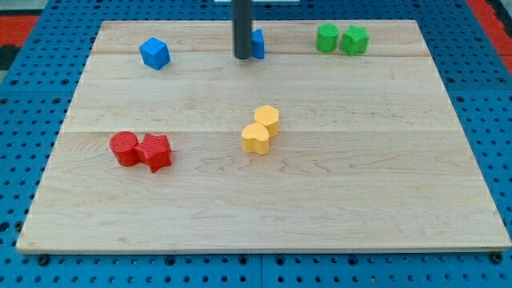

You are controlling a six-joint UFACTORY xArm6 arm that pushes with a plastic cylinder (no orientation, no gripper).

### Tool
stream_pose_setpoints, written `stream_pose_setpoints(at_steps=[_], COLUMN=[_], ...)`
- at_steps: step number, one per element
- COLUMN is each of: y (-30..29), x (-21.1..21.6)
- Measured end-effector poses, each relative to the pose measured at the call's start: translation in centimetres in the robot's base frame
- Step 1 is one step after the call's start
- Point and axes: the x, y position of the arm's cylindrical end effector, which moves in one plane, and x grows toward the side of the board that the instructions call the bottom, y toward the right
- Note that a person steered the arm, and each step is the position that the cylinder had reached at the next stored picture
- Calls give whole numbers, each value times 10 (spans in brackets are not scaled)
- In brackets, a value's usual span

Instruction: Push the triangle left beside the green blocks

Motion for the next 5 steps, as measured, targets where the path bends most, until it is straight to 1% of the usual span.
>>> stream_pose_setpoints(at_steps=[1, 2, 3, 4, 5], y=[-17, 49, 87, 35, 33], x=[-20, 15, 23, 32, 14])
